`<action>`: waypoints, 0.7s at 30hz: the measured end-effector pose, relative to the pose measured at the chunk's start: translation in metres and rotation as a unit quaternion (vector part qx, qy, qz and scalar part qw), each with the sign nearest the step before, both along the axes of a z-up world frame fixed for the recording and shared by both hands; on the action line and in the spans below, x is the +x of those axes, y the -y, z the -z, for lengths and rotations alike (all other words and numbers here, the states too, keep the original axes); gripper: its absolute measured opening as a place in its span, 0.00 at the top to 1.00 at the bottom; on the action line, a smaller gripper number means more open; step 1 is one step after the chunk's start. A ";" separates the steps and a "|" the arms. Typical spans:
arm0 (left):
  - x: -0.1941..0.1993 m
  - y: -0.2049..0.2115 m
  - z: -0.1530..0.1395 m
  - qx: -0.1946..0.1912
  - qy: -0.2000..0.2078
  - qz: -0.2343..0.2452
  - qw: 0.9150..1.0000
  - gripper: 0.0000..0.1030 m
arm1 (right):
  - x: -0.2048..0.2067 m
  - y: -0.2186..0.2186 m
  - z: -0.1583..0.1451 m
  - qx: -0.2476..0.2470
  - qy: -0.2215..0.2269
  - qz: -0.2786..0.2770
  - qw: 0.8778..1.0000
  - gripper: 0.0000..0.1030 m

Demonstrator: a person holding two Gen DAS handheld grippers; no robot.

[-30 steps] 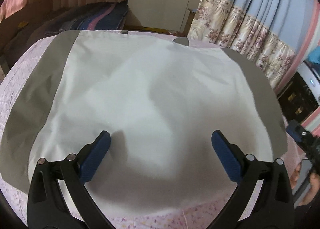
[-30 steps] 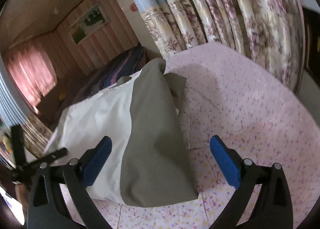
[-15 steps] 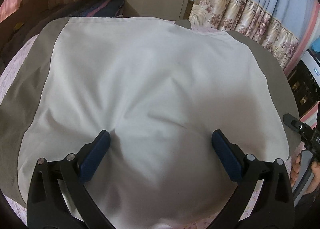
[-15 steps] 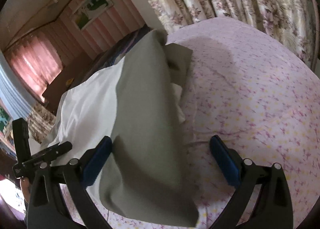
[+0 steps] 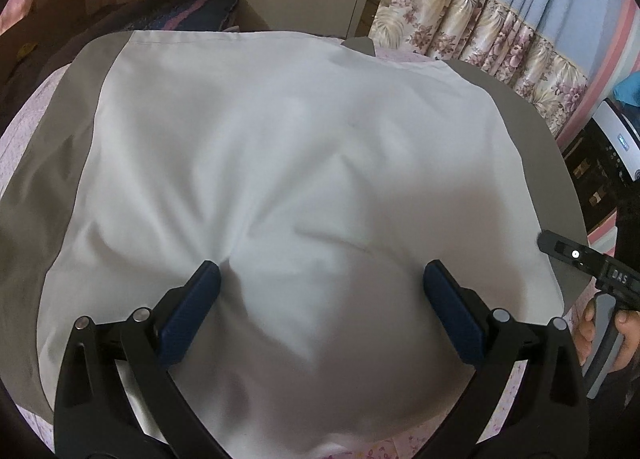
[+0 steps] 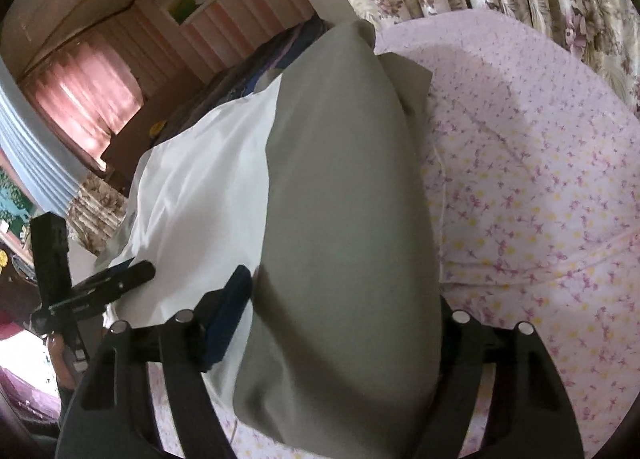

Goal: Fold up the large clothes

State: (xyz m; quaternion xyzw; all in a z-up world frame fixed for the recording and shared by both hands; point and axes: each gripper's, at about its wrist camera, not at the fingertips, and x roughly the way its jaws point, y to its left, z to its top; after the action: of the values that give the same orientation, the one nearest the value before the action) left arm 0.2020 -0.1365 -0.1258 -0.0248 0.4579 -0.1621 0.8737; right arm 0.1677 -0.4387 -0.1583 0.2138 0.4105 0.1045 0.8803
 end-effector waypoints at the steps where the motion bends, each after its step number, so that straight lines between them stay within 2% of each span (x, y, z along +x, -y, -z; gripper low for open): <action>1: 0.000 0.000 0.000 0.000 0.000 0.000 1.000 0.03 | 0.003 -0.002 0.000 -0.001 0.002 0.002 1.000 0.24; 5: 0.001 -0.003 0.000 -0.006 -0.001 0.009 1.000 0.03 | 0.010 -0.005 0.000 0.002 0.001 0.007 1.000 0.24; 10: 0.003 -0.008 0.000 -0.023 -0.008 0.017 1.000 0.03 | 0.008 -0.009 -0.002 -0.010 -0.011 -0.004 1.000 0.31; 16: 0.003 -0.009 0.001 -0.025 -0.008 0.023 0.999 0.03 | 0.001 -0.001 0.002 0.021 -0.015 -0.003 1.000 0.29; 21: 0.004 -0.009 0.001 -0.024 -0.011 0.022 0.999 0.03 | 0.019 -0.017 0.000 0.005 -0.007 -0.004 1.000 0.26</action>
State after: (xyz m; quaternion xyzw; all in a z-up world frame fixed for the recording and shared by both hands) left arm 0.2056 -0.1277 -0.1266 -0.0378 0.4639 -0.1924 0.8639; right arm 0.1862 -0.4212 -0.1587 0.2169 0.4167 0.1090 0.8760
